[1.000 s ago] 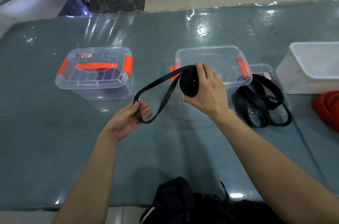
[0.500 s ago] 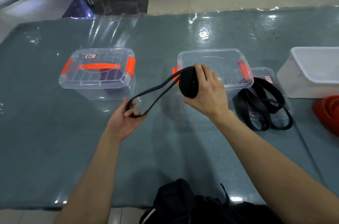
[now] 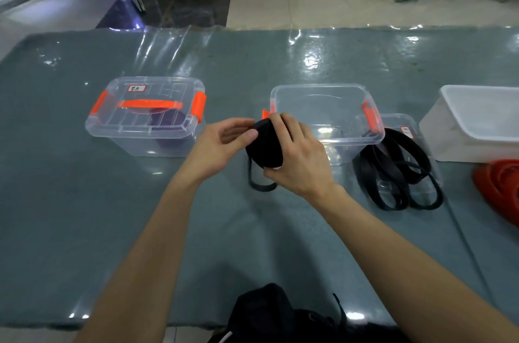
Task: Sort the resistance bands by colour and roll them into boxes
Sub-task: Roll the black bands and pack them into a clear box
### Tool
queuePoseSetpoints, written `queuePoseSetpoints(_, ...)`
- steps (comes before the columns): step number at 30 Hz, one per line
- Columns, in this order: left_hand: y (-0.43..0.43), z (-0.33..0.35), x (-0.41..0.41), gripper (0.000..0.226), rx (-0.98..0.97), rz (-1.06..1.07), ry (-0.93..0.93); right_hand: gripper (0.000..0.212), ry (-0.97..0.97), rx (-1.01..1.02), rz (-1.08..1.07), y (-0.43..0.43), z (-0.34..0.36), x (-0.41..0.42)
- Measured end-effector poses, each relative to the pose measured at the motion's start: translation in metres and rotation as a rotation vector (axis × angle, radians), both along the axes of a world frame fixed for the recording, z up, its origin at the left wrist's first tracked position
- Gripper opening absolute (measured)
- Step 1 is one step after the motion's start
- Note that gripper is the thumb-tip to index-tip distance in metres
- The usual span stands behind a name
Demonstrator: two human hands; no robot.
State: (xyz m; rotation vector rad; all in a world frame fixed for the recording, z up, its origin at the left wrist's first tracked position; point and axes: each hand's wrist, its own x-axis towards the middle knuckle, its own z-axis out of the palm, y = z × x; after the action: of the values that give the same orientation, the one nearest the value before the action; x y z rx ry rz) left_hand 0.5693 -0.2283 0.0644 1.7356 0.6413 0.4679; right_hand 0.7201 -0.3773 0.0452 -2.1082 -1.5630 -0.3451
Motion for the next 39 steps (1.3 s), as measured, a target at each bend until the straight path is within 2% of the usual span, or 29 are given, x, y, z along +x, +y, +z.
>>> queuePoseSetpoints(2,-0.002,0.012,0.006,0.027,0.015,-0.027,0.027,0.091,-0.006,-0.007,0.015,-0.001,0.000,-0.001)
queuePoseSetpoints(9,0.010,0.017,0.009,0.021,0.100,-0.135,0.228,0.104,0.020,-0.050,0.037,-0.008,-0.008,-0.004)
queuePoseSetpoints(12,0.021,0.016,0.006,0.018,0.131,-0.158,0.263,0.135,0.338,-0.182,0.126,-0.015,-0.009,0.005)
queuePoseSetpoints(13,0.024,0.017,0.003,0.019,0.139,-0.174,0.280,0.134,0.464,-0.202,0.133,-0.017,-0.007,0.009)
queuePoseSetpoints(15,0.031,0.019,0.000,0.021,0.143,-0.215,0.313,0.103,0.617,-0.174,0.117,-0.018,-0.002,0.022)
queuePoseSetpoints(18,0.035,0.023,0.001,0.024,0.134,-0.310,0.371,0.044,0.648,-0.238,0.066,-0.017,0.006,0.040)
queuePoseSetpoints(20,0.034,0.026,0.004,0.025,0.138,-0.343,0.389,0.029,0.780,-0.282,0.090,-0.016,0.009,0.043)
queuePoseSetpoints(23,0.033,0.029,0.007,0.025,0.137,-0.360,0.383,0.022,1.037,-0.217,0.141,-0.015,0.008,0.040)
queuePoseSetpoints(26,0.033,0.033,0.010,0.024,0.141,-0.380,0.394,0.019,1.134,-0.178,0.121,-0.015,0.009,0.037)
queuePoseSetpoints(29,0.033,0.038,0.012,0.024,0.174,-0.416,0.436,0.017,1.107,-0.212,0.132,-0.016,0.008,0.035)
queuePoseSetpoints(35,0.035,0.046,0.015,0.023,0.226,-0.420,0.478,0.015,1.183,-0.164,0.121,-0.015,0.006,0.032)
queuePoseSetpoints(39,0.029,0.052,0.025,0.019,0.340,-0.470,0.527,0.028,0.966,-0.302,0.130,-0.013,0.008,0.036)
